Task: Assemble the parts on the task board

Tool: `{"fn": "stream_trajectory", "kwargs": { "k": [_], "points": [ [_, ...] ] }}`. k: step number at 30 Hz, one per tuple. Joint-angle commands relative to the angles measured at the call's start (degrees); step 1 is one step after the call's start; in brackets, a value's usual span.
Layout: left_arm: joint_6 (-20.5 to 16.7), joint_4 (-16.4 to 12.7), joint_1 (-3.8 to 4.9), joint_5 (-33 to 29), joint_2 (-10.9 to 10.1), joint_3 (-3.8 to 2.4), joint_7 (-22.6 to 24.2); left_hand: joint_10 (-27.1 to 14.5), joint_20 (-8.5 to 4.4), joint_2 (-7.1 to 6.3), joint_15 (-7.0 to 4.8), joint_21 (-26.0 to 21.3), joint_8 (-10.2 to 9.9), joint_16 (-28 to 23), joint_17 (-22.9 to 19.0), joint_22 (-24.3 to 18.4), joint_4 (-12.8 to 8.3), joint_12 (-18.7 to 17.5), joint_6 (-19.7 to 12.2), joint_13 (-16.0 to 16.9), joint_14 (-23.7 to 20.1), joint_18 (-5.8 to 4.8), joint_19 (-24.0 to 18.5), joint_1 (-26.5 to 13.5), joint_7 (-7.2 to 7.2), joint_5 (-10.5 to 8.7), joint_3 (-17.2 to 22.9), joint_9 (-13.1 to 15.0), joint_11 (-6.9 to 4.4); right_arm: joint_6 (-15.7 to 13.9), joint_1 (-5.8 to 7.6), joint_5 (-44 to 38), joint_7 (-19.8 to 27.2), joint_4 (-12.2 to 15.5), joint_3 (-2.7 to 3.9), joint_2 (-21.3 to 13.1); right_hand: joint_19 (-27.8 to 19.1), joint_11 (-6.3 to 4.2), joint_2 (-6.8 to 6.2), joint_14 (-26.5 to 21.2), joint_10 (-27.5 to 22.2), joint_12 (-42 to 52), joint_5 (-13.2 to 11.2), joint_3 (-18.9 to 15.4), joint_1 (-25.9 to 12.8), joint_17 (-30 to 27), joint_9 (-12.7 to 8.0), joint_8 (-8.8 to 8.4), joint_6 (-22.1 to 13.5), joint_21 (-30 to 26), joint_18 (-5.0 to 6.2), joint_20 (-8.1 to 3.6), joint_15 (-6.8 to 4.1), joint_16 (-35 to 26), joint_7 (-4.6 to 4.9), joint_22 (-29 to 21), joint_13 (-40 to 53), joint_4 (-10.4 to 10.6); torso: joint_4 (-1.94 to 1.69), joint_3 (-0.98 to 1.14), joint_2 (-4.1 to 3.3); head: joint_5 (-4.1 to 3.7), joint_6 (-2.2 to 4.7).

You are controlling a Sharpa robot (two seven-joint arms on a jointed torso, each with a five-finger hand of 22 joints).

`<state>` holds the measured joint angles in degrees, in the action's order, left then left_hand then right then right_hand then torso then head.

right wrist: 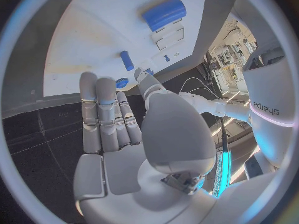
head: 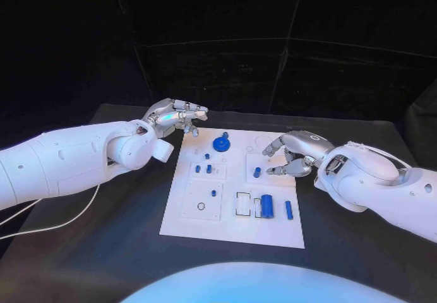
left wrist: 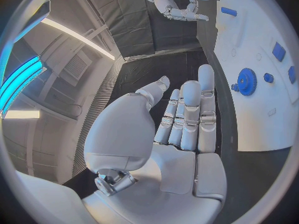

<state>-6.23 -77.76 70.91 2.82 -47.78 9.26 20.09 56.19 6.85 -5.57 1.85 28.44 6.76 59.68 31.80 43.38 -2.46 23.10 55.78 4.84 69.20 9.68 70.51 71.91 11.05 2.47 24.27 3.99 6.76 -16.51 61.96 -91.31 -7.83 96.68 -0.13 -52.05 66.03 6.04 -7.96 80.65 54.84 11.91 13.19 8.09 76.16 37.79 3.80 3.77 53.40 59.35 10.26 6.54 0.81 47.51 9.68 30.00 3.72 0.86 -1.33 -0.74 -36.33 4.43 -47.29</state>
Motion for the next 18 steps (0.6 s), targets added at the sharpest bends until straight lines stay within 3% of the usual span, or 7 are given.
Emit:
{"fn": "stream_trajectory", "kwargs": {
  "k": [1,11,18],
  "points": [
    [0.6,0.0,0.07,-0.2,0.2,-0.03,0.4,-0.2,0.35,0.36,-0.14,-0.4,0.3,-0.2,-0.1,-0.1,-0.1,0.3,-0.3,-0.1,-0.4,0.70,0.0,-0.1,0.00,0.35,-0.2,-0.1,-0.01,2.9,0.17,0.3,-1.6,-0.7,0.05,0.5,0.0,-0.10,0.20,-0.3,-0.4,0.4,0.3,-0.5,1.0,0.0,0.1,-0.04,-0.2,-0.2,-0.09,-0.01,-0.13,0.0,-0.27,0.1,0.1,0.1,-0.09,-0.01,-0.07,-0.03,0.04],
    [0.5,0.2,0.06,-0.2,0.3,-0.02,0.4,-0.2,0.36,0.42,-0.14,-0.5,0.4,-0.3,-0.2,-0.2,-0.2,0.4,-0.3,-0.1,-0.5,0.71,0.0,0.1,0.00,0.35,-0.2,-0.1,-0.01,5.2,0.20,-1.3,-0.5,-3.4,-0.03,3.8,1.5,-0.47,1.95,0.9,0.8,1.7,0.3,-0.6,2.8,0.8,0.2,0.15,1.0,0.8,-0.39,-0.32,-0.48,1.1,-0.55,1.9,0.1,0.1,0.15,-0.01,-0.16,0.26,-0.15],
    [0.6,0.1,0.06,-0.2,0.5,-0.02,0.4,-0.3,0.37,0.44,-0.14,-0.5,0.4,-0.3,-0.2,-0.2,-0.2,0.4,-0.3,-0.1,-0.6,0.71,0.0,0.1,0.00,0.35,-0.1,-0.1,-0.01,7.6,0.15,-2.7,0.0,-4.5,-0.12,5.9,3.9,-1.02,3.55,2.1,4.2,2.5,0.3,1.1,4.1,2.8,0.1,0.04,1.5,3.3,-1.07,-0.74,-1.02,3.1,-0.90,6.0,-0.1,-0.2,0.07,-0.04,-0.16,0.08,-0.37]
  ]
}}
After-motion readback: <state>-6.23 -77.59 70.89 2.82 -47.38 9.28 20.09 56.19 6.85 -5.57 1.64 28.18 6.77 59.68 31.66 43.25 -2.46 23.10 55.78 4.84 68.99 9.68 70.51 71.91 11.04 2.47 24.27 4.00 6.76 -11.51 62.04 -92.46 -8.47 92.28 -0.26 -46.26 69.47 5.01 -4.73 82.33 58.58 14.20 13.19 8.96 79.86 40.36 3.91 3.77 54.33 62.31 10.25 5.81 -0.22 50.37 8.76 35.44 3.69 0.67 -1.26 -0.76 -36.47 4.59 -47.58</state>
